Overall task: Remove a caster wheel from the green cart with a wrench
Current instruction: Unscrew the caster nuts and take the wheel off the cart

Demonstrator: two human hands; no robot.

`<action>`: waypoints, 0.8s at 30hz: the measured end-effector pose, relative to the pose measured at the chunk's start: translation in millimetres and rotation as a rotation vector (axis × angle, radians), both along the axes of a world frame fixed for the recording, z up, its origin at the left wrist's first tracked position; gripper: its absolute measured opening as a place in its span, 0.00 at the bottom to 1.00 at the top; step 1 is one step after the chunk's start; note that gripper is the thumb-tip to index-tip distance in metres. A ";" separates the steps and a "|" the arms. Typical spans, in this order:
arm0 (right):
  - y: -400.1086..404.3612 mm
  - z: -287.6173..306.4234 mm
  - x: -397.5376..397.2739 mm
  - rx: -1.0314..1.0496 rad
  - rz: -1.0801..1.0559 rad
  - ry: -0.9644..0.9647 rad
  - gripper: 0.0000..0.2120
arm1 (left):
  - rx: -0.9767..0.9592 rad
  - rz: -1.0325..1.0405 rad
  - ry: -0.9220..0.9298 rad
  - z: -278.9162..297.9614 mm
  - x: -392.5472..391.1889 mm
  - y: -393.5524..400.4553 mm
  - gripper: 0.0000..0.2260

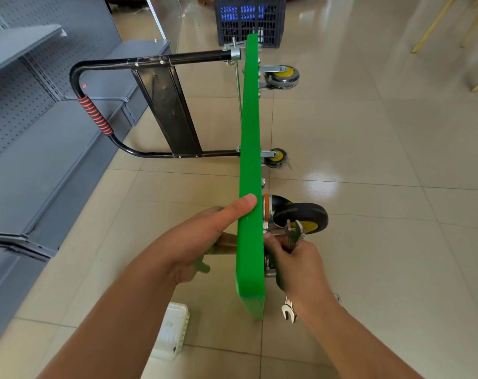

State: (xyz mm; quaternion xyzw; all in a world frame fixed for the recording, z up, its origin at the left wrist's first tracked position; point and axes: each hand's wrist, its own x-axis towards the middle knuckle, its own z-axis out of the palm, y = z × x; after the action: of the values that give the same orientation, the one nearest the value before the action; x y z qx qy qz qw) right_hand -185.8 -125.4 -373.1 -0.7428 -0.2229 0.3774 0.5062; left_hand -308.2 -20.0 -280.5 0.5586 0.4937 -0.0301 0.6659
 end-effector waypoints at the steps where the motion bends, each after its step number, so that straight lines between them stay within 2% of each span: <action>1: -1.0 -0.6 0.7 0.016 -0.006 0.010 0.09 | 0.002 -0.004 0.001 0.1 0.0 0.5 0.37; 3: -3.0 -2.0 0.8 0.054 0.003 0.045 0.05 | 0.002 -0.003 0.001 0.1 0.1 1.8 0.38; 8: -5.6 0.3 2.0 0.118 0.033 0.014 0.06 | -0.012 -0.011 -0.004 -2.3 0.5 4.2 0.40; 17: 1.6 2.0 -4.7 0.042 -0.019 -0.008 0.11 | -0.008 -0.012 -0.003 -3.2 0.5 3.7 0.37; 21: -4.0 1.7 0.8 0.047 0.033 -0.018 0.07 | -0.007 -0.008 -0.005 -0.8 -0.3 3.4 0.35; 24: -6.7 0.9 0.7 0.078 0.065 -0.026 0.07 | -0.008 -0.004 -0.005 -0.4 -0.4 3.5 0.35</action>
State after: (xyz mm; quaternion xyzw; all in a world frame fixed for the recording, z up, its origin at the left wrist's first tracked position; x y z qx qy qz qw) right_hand -185.1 -132.1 -372.2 -0.7196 -0.2682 0.3750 0.5192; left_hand -308.6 -16.4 -280.9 0.5571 0.4906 -0.0319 0.6693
